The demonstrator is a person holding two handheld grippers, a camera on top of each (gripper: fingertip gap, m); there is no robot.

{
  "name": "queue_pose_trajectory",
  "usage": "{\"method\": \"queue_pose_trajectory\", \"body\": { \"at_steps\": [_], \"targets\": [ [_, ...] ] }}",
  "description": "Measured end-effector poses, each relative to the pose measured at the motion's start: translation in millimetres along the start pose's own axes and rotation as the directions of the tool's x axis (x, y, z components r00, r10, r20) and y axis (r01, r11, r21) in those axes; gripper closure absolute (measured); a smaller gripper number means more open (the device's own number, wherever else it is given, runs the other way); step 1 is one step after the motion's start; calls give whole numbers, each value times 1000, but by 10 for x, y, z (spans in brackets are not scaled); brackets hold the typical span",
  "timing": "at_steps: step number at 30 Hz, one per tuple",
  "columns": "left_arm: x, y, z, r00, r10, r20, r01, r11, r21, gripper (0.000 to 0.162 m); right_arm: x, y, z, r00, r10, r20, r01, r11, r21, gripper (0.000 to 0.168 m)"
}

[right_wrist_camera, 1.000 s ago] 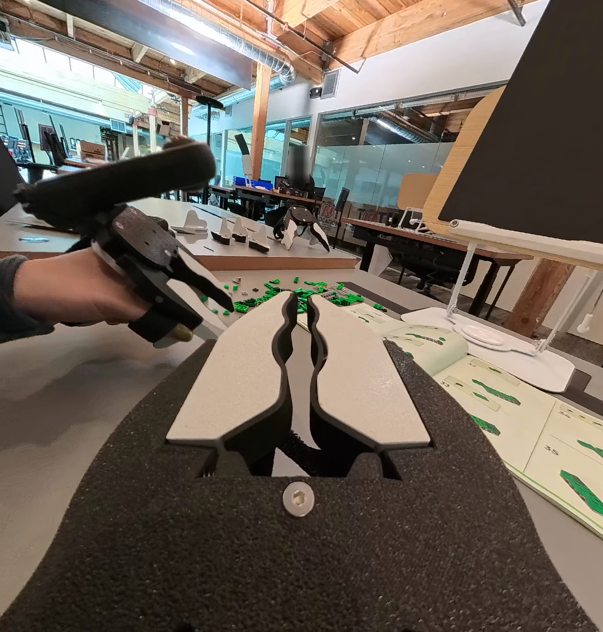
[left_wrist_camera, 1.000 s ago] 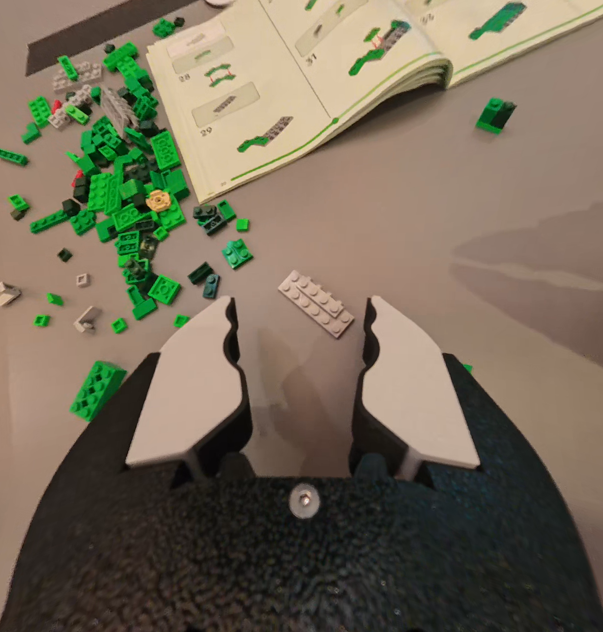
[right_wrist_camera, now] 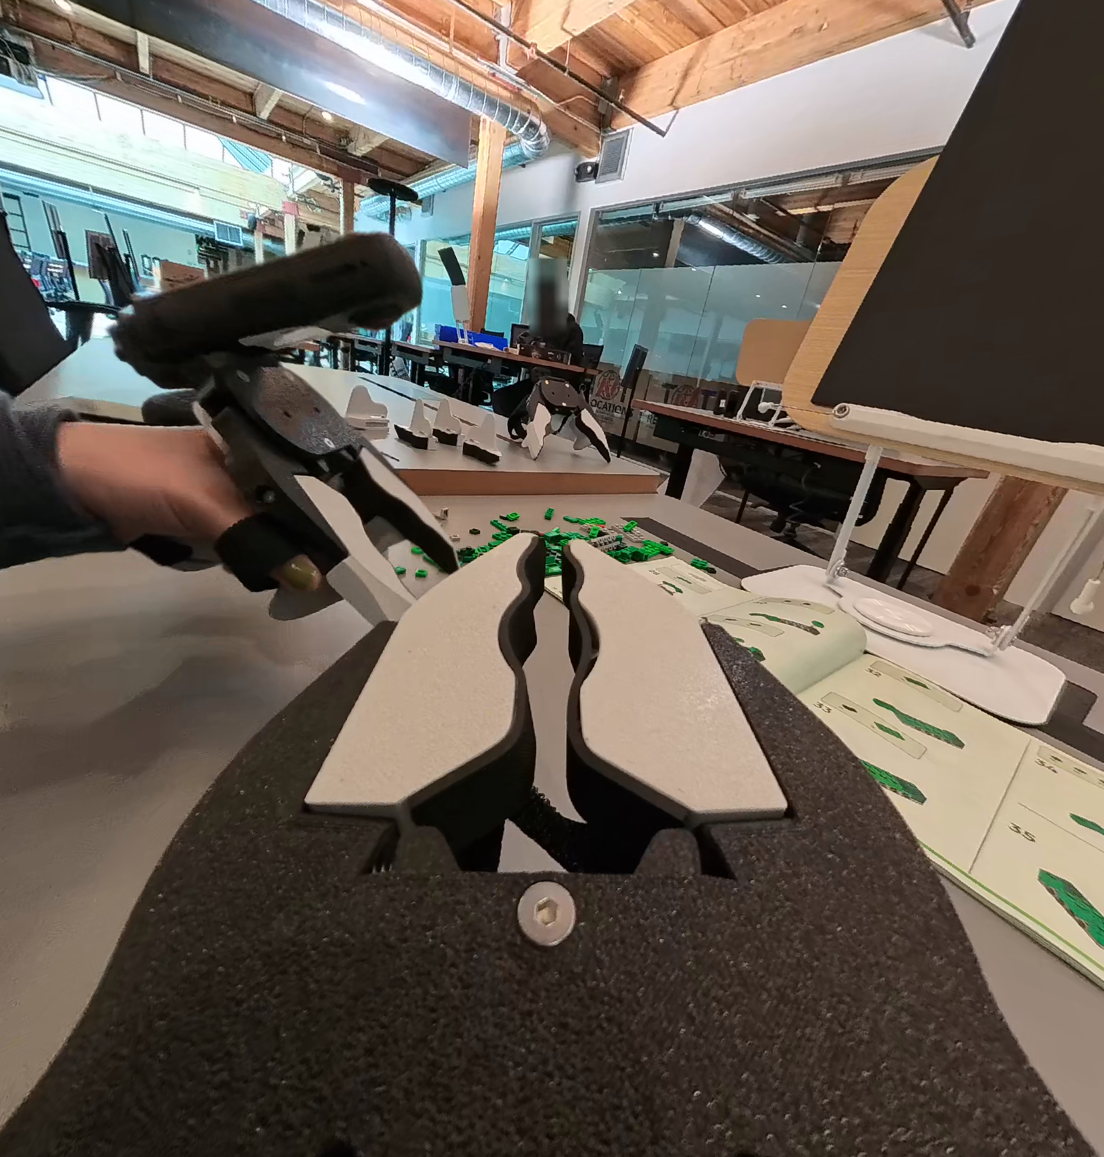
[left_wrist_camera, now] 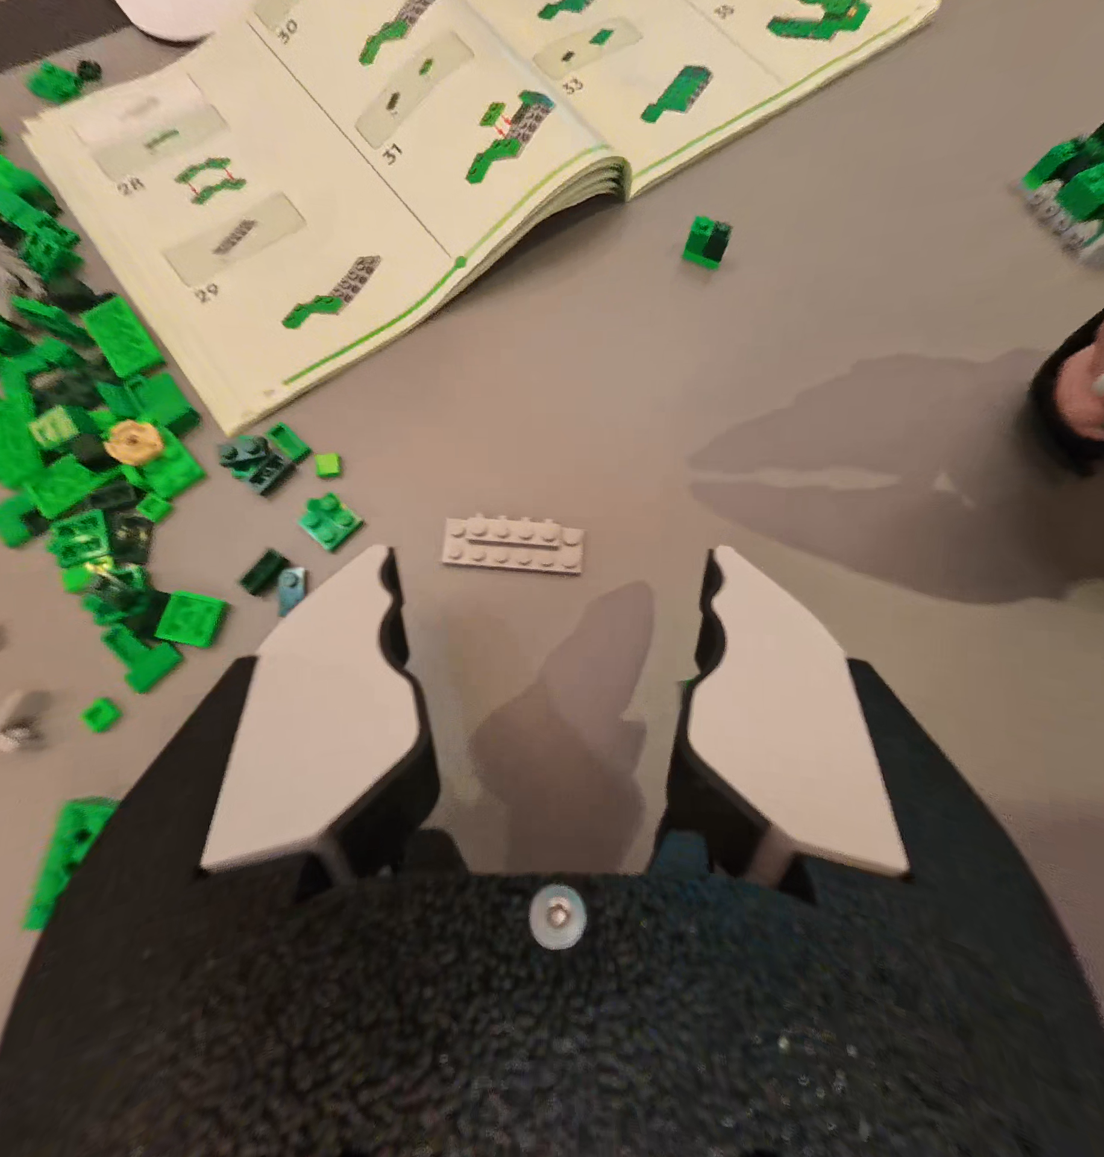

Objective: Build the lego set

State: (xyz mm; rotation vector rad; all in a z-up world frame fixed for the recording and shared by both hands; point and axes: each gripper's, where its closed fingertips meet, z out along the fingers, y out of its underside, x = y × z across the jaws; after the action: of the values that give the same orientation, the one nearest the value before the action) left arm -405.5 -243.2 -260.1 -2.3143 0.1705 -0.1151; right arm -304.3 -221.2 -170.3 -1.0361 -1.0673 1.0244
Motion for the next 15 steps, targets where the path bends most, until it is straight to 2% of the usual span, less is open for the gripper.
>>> {"method": "queue_pose_trajectory", "body": {
  "at_steps": [2,6,15],
  "targets": [
    [-57,53,39,997,82,-9,-83,996,-39,58,-4,1,1,1000,-1,2,1,1000,-1,164],
    [21,141,133,973,203,-106,-213,972,-97,53,-2,2,2,1000,4,3,-4,1000,-1,164],
    [104,151,224,972,120,-202,-143,984,-103,55,-1,3,2,1000,8,4,-8,1000,-1,164]
  ]
}}
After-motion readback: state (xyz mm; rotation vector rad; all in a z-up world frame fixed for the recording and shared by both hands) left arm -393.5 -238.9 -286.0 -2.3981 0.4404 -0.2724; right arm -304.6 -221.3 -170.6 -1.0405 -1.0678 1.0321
